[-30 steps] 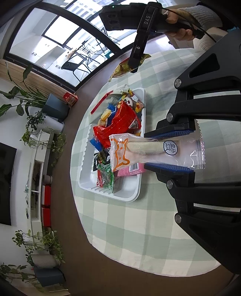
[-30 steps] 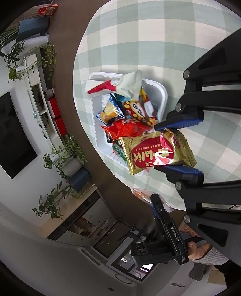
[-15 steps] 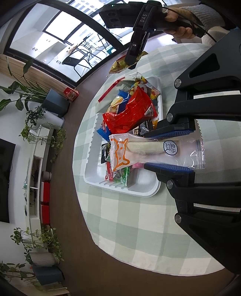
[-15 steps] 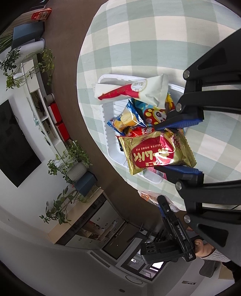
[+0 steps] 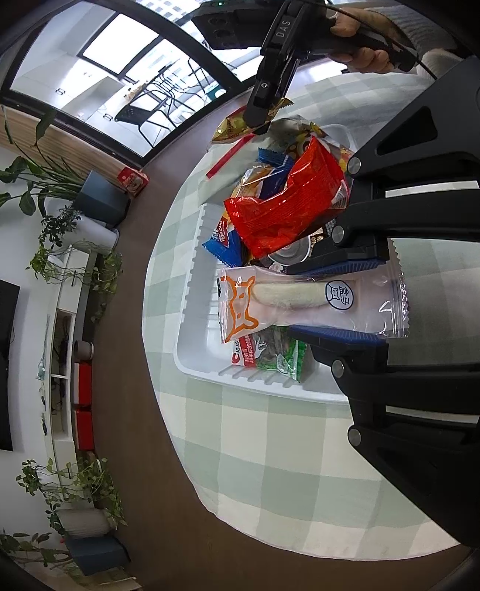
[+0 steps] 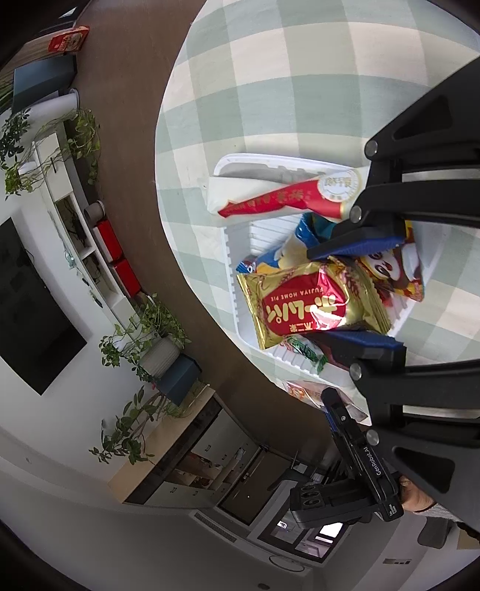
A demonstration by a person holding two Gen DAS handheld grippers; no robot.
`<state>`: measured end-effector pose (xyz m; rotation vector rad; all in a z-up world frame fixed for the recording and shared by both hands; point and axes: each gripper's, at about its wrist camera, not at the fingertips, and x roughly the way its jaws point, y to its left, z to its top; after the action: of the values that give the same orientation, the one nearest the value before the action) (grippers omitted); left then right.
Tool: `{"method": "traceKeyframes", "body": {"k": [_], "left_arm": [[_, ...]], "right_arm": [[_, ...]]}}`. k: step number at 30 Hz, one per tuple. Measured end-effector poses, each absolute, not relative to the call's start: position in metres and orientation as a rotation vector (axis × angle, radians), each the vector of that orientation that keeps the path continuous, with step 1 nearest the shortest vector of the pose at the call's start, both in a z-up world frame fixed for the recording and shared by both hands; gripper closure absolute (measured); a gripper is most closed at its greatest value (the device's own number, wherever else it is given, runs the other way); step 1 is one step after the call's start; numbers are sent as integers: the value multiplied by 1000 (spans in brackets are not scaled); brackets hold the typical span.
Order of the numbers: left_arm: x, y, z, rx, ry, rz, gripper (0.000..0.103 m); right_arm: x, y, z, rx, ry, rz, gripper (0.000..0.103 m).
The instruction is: Organize snacks
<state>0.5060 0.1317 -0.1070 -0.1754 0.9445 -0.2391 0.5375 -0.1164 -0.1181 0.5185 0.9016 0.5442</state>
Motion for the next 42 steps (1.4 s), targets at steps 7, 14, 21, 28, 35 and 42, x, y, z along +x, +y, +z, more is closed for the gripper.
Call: {"method": "traceKeyframes", "body": {"k": [7, 14, 21, 28, 35, 42], "left_arm": [[530, 122, -117, -167, 949, -239, 79], [551, 114, -125, -167, 951, -221, 76], [555, 120, -127, -209, 934, -195, 31], [536, 116, -108, -157, 875, -160, 31], [491, 107, -78, -115, 792, -126, 31], [420, 88, -45, -75, 719, -113, 30]], "right_arm": [[555, -114, -124, 525, 906, 530, 65], [565, -101, -129, 462, 911, 509, 63], [560, -95, -121, 378, 865, 478, 38], [544, -94, -110, 330, 814, 465, 31], [505, -94, -93, 306, 748, 471, 29], [439, -103, -77, 297, 674, 452, 26]]}}
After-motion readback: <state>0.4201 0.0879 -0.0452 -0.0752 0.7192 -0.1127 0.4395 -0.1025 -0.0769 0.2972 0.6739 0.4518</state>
